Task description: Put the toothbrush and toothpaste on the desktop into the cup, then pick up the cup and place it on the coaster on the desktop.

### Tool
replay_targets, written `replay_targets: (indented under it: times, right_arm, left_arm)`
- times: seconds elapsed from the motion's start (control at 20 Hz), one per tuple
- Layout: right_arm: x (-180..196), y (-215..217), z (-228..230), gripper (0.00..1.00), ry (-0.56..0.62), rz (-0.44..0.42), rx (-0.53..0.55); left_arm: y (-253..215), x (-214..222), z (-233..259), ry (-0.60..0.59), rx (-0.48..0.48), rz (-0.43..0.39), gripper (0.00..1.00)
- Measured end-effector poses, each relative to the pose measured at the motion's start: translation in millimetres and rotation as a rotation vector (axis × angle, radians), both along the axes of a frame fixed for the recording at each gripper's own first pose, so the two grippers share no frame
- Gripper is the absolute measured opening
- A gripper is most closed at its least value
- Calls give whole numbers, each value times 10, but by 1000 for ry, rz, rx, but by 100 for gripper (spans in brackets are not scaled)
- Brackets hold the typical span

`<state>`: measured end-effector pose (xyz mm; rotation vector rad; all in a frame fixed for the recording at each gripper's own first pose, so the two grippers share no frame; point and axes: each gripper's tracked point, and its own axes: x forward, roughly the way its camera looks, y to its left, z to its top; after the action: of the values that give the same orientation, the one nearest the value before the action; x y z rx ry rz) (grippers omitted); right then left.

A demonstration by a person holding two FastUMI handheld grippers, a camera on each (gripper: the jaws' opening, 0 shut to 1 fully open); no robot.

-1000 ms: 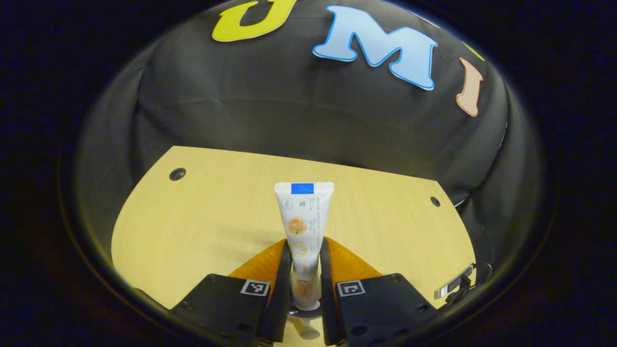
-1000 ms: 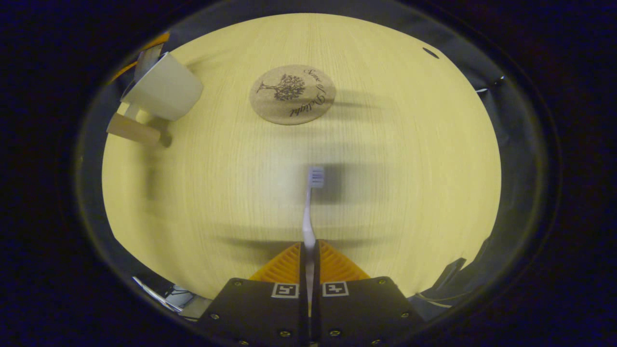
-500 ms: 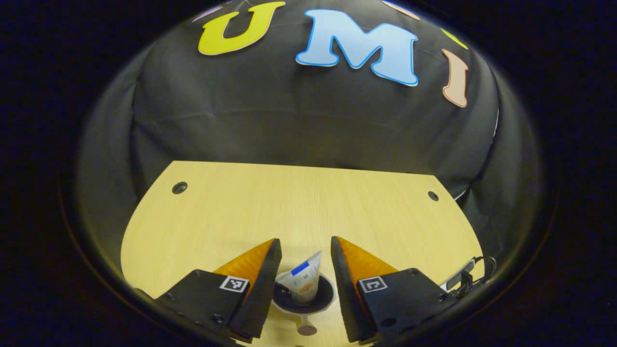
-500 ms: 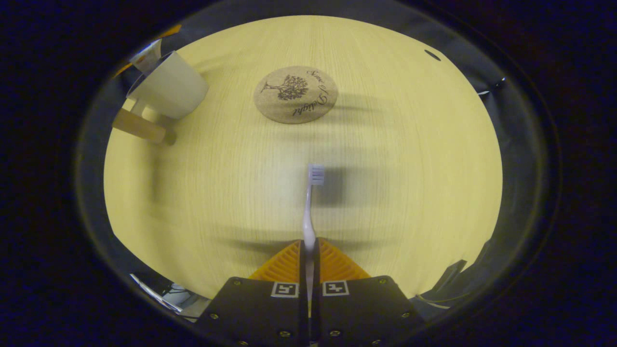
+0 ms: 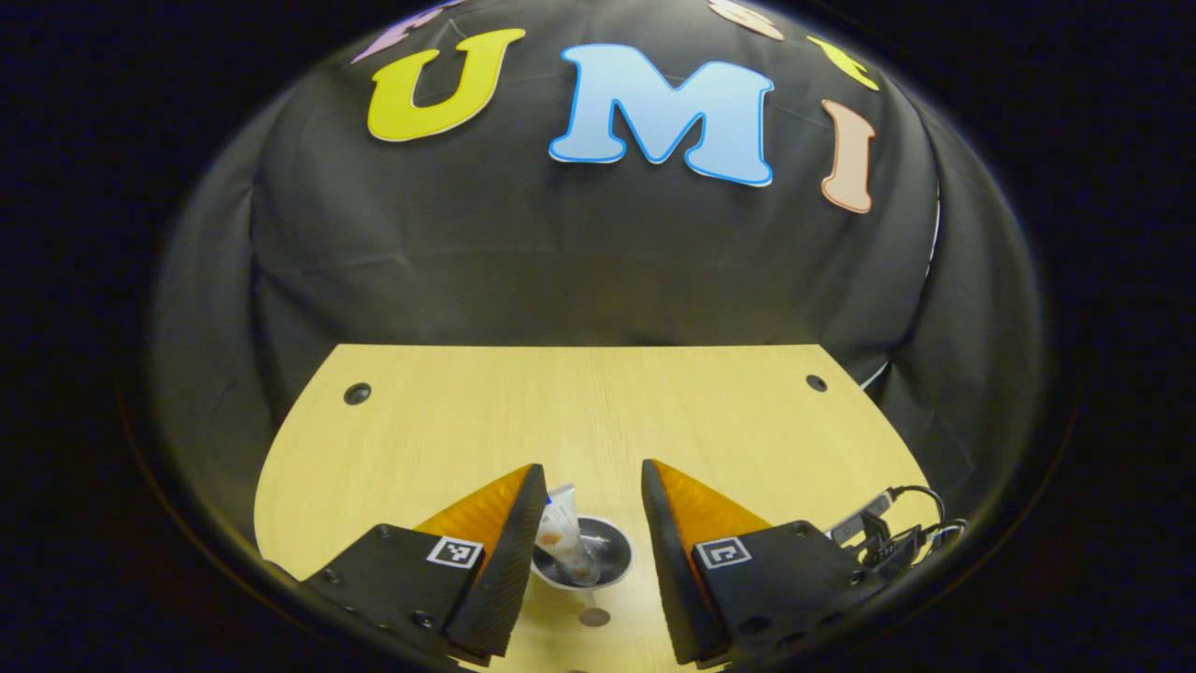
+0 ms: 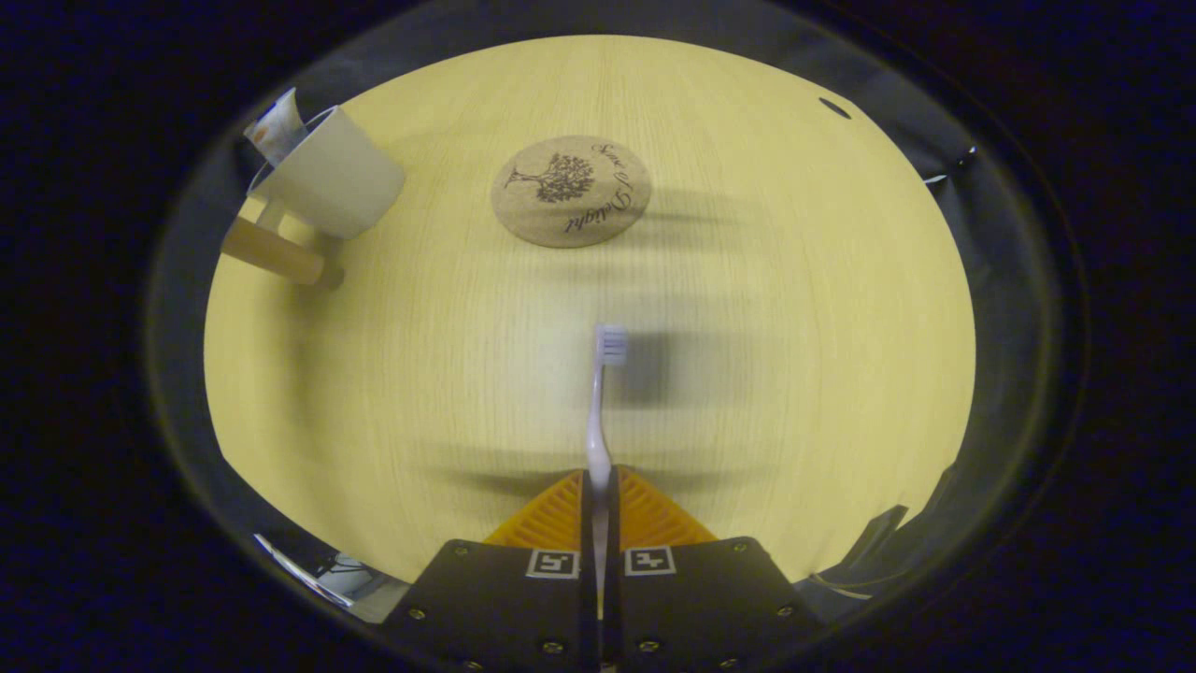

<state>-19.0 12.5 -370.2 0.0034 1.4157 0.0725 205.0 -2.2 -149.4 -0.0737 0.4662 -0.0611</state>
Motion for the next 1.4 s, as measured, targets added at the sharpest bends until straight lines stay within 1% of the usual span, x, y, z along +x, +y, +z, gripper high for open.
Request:
replay_targets:
  times: [0.05,0.1,0.3,0.5,0.8,0.95,1.1,1.25,1.4]
  right_arm:
    - [-5,-3,1,3,1,-3,0]
    - [1,-2,5,2,0,-12,0]
    - [160,129,163,2,-55,-59,41]
    - [605,274,567,2,-190,-85,56]
    - [1301,716,1288,2,-359,-162,154]
    - [1579,978,1654,2,-425,-177,178]
    - [1789,1219,1734,2,-480,-181,189]
    - [2025,1283,1880,2,-542,-185,178]
    - [2255,1388,1983,2,-592,-210,198]
  left_arm:
    - [35,-49,-5,2,-12,5,69]
    - [104,-116,-32,5,-18,13,61]
    - [578,-442,-211,21,-3,55,61]
    - [1023,-815,-315,43,19,101,61]
    - [1697,-1330,-441,64,9,175,61]
    - [2040,-1651,-455,65,-5,229,61]
    - [2396,-1986,-509,71,-22,297,61]
    - [2708,-2345,-567,75,-44,375,61]
    - [3005,-2646,-684,92,-65,451,61]
